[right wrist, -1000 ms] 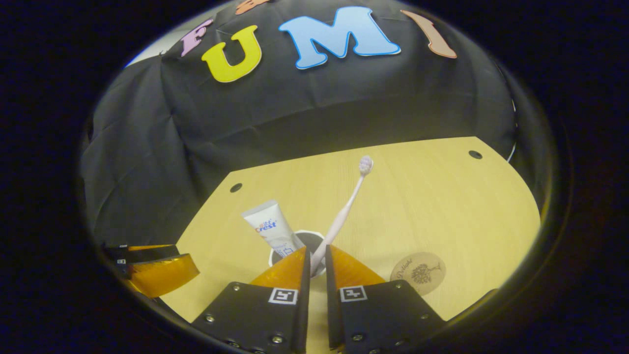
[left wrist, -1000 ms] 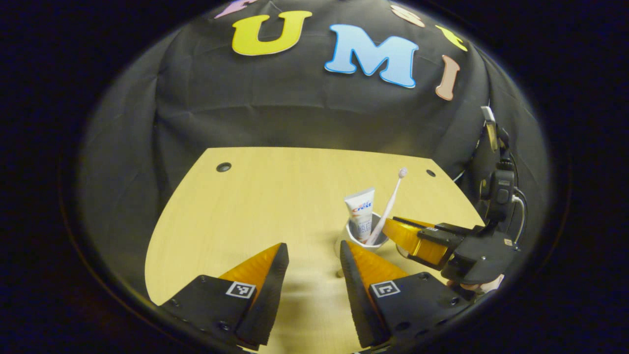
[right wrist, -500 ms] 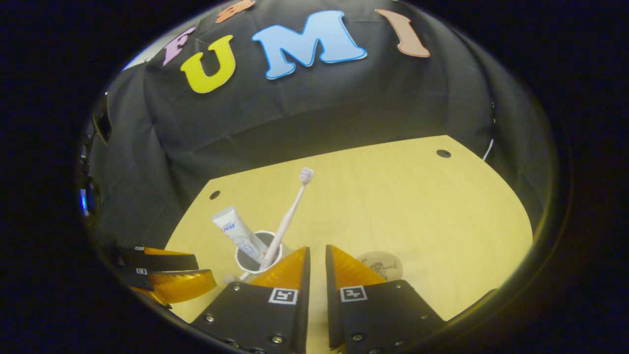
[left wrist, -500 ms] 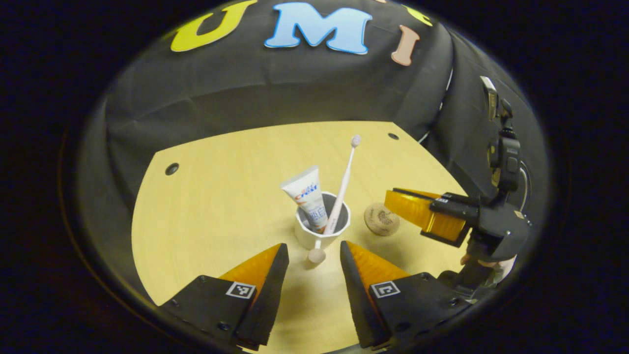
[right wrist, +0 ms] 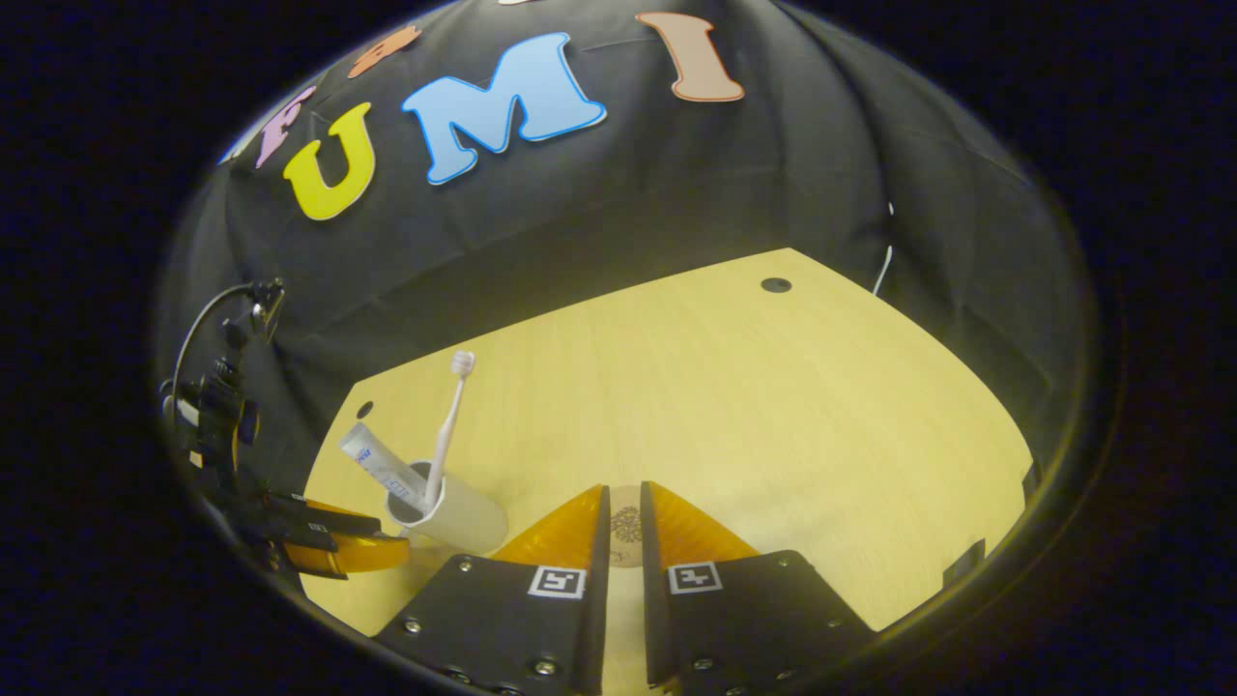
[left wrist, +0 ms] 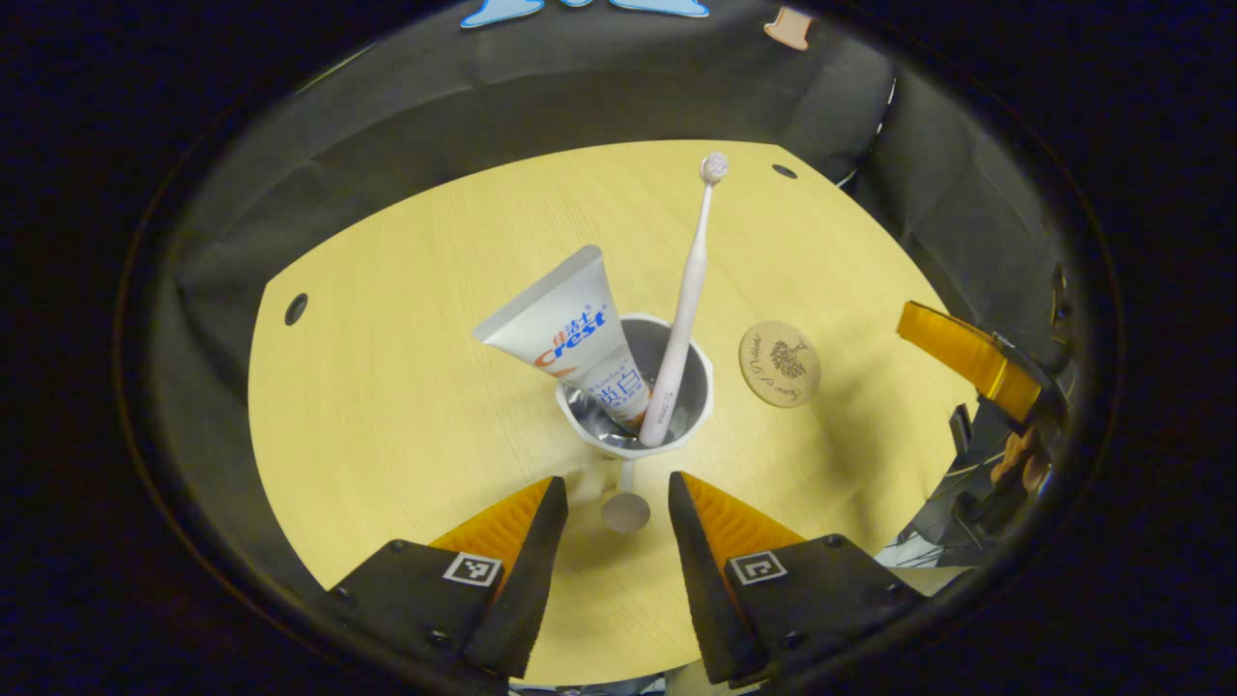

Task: Put the toothbrush and toothpaste on the desktop into the cup, then pick up the cup and place it on the coaster on the desktop.

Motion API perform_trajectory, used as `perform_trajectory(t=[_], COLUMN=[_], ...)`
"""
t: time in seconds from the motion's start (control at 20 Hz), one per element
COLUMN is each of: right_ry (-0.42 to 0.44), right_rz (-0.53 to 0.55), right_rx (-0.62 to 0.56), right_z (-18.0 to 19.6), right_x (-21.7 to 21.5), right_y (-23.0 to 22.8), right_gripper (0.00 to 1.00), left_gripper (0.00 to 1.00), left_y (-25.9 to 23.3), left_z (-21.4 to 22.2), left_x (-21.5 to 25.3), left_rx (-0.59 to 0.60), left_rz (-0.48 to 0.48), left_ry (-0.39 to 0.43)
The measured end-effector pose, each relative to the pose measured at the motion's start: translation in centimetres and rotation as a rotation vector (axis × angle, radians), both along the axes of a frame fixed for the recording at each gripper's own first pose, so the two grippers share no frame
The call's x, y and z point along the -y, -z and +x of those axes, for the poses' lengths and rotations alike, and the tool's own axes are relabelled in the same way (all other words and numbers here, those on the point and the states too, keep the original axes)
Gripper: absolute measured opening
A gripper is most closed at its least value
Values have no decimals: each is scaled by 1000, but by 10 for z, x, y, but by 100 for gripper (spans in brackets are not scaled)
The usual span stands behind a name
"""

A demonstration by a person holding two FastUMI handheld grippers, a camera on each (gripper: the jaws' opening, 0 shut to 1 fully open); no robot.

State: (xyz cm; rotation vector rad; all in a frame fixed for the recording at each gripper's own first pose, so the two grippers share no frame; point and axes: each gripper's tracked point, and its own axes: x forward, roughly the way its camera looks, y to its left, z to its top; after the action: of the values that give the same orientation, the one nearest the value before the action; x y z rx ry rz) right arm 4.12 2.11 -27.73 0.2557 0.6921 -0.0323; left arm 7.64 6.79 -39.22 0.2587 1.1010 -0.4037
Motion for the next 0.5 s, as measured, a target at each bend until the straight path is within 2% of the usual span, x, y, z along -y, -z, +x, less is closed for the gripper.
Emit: perform_trajectory(t=[0.05, 0.3, 0.5], right_ry=[14, 74, 86], right_rz=[-2, 0, -6], right_rx=[-7, -34, -57], right_z=[-3, -13, -19], right_x=[8, 38, 49], right_y=[2, 8, 13], right_gripper=[17, 17, 17], left_gripper=[71, 71, 60], left_y=[6, 26, 39], left_z=[1, 9, 7], left_x=[0, 6, 12], left_rx=[-12, -35, -44], left_rz=[14, 38, 18], left_ry=[3, 18, 11])
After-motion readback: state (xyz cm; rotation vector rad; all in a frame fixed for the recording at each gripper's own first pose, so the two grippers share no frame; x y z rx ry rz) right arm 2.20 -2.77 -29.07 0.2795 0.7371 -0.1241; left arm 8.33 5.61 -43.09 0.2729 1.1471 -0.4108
